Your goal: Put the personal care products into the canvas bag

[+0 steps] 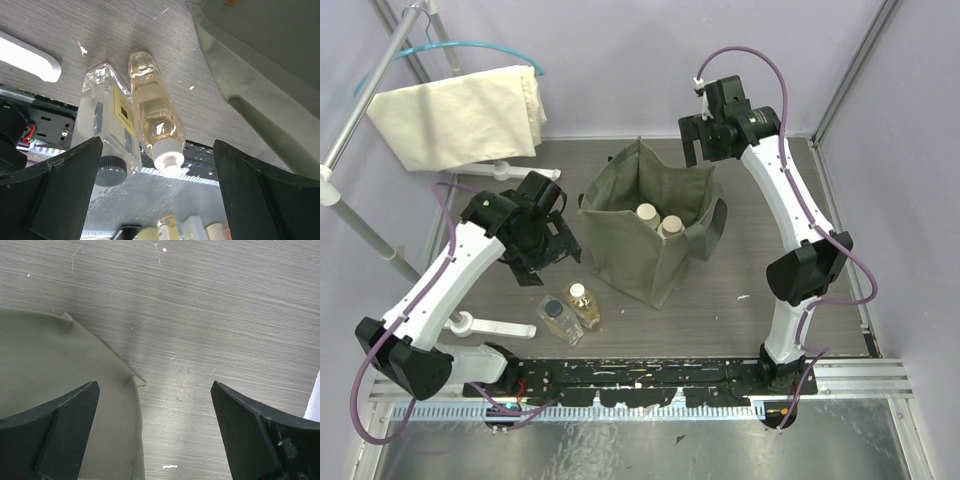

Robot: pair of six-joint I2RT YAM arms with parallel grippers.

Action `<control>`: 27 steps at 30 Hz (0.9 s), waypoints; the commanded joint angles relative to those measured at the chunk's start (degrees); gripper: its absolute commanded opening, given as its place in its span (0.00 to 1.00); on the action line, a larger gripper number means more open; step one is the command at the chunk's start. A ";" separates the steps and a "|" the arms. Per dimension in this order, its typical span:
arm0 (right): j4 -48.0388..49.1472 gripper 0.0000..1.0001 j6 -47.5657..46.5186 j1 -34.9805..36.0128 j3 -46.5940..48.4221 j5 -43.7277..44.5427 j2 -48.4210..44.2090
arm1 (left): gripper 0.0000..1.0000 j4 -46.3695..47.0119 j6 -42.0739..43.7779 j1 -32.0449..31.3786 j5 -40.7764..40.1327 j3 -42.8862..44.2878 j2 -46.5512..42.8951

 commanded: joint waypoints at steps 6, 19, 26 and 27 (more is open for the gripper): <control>2.83 1.00 -1.22 -0.20 -4.97 0.97 -7.29 | 0.99 5.04 -12.14 -3.47 -4.48 -4.29 1.06; 4.59 1.00 -1.27 -0.24 -11.28 1.42 -11.88 | 0.99 6.76 -18.65 -6.79 -4.97 -8.40 2.48; 4.62 1.00 -1.57 -0.18 -12.52 1.51 -12.72 | 0.99 7.33 -21.13 -8.58 -3.58 -10.20 3.18; 4.59 1.00 -1.62 -0.17 -12.74 1.47 -12.74 | 0.99 7.16 -21.44 -8.93 -3.54 -10.25 3.24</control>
